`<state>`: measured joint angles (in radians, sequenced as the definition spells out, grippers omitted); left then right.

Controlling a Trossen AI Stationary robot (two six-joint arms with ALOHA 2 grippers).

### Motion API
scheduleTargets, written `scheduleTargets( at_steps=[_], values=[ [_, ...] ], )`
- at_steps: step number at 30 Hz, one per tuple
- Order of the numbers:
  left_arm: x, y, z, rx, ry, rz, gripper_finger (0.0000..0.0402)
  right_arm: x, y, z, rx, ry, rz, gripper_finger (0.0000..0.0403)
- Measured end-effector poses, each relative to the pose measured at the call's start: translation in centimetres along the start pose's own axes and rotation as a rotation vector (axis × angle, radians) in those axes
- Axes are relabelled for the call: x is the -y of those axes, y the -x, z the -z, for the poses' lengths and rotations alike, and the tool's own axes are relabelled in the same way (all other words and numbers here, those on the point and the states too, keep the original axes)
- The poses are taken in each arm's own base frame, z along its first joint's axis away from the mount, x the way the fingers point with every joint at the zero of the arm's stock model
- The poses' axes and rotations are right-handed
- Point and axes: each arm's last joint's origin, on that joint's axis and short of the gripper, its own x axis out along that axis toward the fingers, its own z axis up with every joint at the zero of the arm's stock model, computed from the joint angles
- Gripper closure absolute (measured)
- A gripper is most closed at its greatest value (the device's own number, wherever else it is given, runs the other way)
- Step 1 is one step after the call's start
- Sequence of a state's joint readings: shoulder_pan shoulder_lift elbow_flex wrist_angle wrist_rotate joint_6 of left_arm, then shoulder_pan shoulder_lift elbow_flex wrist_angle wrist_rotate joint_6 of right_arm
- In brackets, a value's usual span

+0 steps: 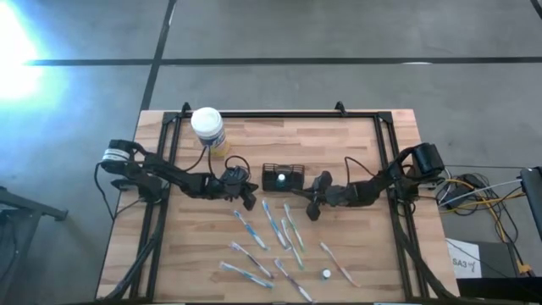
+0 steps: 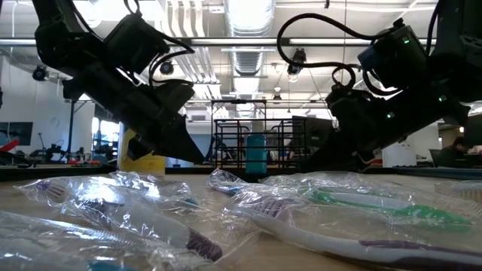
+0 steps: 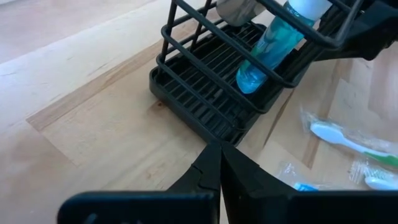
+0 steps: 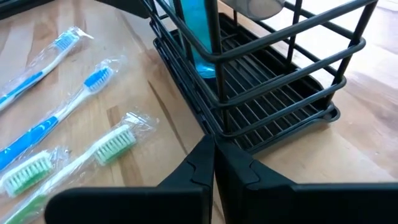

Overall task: Pick & Place toothbrushing station
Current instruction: Adjust the black mesh organizer, then put the mouthwash into the black mesh organizer

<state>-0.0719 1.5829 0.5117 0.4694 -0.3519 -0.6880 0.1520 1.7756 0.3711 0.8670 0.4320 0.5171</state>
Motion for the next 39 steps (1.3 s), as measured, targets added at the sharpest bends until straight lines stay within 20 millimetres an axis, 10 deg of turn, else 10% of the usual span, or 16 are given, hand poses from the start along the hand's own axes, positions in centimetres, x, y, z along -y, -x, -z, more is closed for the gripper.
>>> scheduleTargets(
  at_steps=[20,39],
  values=[
    [0.5,1.5,-0.1,-0.048,-0.276,0.061,0.039,-1.3,1.7,-2.3,0.052,0.1,-0.15,0.0394],
    [-0.2,14.8,-5.0,0.158,-0.841,0.245,0.0397,-2.1,13.2,-9.9,0.343,0.221,-0.503,0.0394]
  ],
)
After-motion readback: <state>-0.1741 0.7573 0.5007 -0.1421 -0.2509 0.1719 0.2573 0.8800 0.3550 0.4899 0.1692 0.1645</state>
